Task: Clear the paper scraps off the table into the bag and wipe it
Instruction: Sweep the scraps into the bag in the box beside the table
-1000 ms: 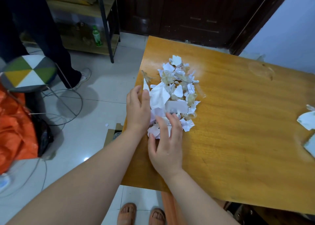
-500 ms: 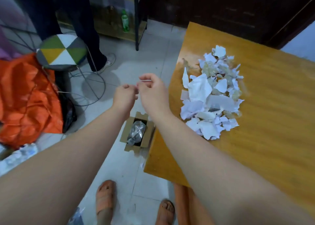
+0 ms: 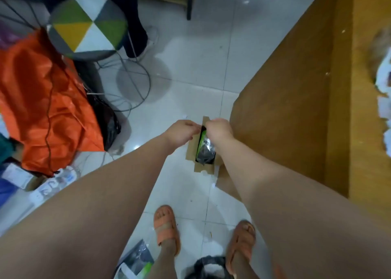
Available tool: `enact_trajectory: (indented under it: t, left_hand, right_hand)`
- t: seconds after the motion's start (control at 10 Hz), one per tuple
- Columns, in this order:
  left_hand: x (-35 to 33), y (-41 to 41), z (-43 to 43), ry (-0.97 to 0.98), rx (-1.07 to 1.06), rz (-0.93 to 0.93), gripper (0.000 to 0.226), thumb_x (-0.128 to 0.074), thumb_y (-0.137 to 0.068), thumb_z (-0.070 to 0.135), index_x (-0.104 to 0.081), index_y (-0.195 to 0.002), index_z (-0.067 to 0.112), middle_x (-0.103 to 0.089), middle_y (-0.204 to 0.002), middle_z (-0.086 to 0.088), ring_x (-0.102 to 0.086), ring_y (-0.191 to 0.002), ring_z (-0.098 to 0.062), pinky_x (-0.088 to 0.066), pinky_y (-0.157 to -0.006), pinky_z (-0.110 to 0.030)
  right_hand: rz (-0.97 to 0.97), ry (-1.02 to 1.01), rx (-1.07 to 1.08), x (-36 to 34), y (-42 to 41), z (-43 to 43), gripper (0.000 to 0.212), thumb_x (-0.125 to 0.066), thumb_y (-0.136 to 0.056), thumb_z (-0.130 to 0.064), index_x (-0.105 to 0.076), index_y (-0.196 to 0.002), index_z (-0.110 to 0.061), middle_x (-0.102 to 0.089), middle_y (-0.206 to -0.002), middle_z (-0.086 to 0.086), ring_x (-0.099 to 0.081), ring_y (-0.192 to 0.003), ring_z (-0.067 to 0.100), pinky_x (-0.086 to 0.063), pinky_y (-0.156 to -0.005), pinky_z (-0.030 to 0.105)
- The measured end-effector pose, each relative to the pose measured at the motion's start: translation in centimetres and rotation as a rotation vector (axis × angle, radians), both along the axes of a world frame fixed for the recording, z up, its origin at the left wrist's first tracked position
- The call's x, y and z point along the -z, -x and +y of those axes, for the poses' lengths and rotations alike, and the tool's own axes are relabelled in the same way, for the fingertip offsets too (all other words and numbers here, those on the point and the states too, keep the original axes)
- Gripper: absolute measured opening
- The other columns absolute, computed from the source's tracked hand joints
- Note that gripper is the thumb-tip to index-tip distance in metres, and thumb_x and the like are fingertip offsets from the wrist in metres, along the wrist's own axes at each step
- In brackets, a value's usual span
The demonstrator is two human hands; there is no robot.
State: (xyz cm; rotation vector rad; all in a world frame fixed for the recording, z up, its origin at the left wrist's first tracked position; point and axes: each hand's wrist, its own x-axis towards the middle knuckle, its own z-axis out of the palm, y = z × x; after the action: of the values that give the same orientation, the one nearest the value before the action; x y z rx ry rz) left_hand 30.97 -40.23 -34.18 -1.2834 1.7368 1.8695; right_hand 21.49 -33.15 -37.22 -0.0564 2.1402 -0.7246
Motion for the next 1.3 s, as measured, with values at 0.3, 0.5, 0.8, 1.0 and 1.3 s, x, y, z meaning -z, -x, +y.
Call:
enact_trajectory:
  t: [0.3, 0.5, 0.8, 1.0, 1.3]
  left_hand:
    - [13.1, -1.0, 1.0, -0.072, -0.044, -0.045, 0.01, -0.051, -0.093, 0.01, -0.06, -0.096, 0.013, -0.055, -0.098, -0.009, -0.048, -0.084, -0.016, -0.035, -0.062, -0.02]
    - [20.6, -1.2, 3.1, -0.102, -0.003, -0.062, 0.031, -0.05, -0.095, 0.01, -0.058, -0.125, 0.012, -0.057, -0.117, -0.009, -0.054, -0.095, -0.015, -0.042, -0.062, -0.012]
    - [32.2, -0.8, 6.4, 0.075, 0.215, -0.058, 0.044, -0.042, -0.099, 0.043, -0.043, -0.142, 0.036, -0.023, -0.159, -0.009, -0.003, -0.15, -0.028, -0.01, -0.119, -0.036]
    - [36.6, 1.1, 6.7, -0.006, 0.111, -0.057, 0.083, -0.045, -0.069, 0.075, -0.027, -0.145, 0.049, -0.02, -0.157, -0.009, -0.025, -0.144, -0.032, -0.025, -0.117, -0.049]
    - [39.7, 0.3, 6.9, 0.029, 0.14, -0.068, 0.073, -0.046, -0.082, 0.06, -0.034, -0.147, 0.031, -0.024, -0.153, -0.014, -0.026, -0.142, -0.033, -0.026, -0.116, -0.047]
  right_hand:
    - [0.099, -0.291, -0.124, 14.7, -1.1, 2.5, 0.038, -0.043, -0.093, -0.018, -0.049, -0.127, -0.003, -0.06, -0.118, 0.017, -0.058, -0.106, 0.034, -0.043, -0.072, 0.034]
    - [0.062, -0.297, -0.17, 22.8, -1.4, 4.8, 0.039, -0.045, -0.092, -0.022, -0.048, -0.129, -0.008, -0.054, -0.126, 0.015, -0.053, -0.115, 0.032, -0.044, -0.092, 0.037]
    - [0.156, -0.287, -0.31, 31.5, 2.9, 7.1, 0.055, -0.05, -0.093, -0.028, -0.03, -0.144, -0.03, -0.033, -0.144, 0.01, -0.042, -0.123, 0.025, -0.039, -0.099, 0.033]
    - [-0.037, -0.123, -0.206, 36.1, 2.8, 6.0, 0.06, -0.053, -0.09, -0.015, -0.032, -0.145, -0.024, -0.038, -0.144, 0.012, -0.048, -0.123, 0.029, -0.043, -0.102, 0.041]
    - [0.159, -0.392, -0.559, 39.2, 2.3, 7.7, 0.038, -0.048, -0.096, -0.015, -0.047, -0.134, -0.015, -0.054, -0.131, 0.01, -0.055, -0.116, 0.026, -0.045, -0.084, 0.027]
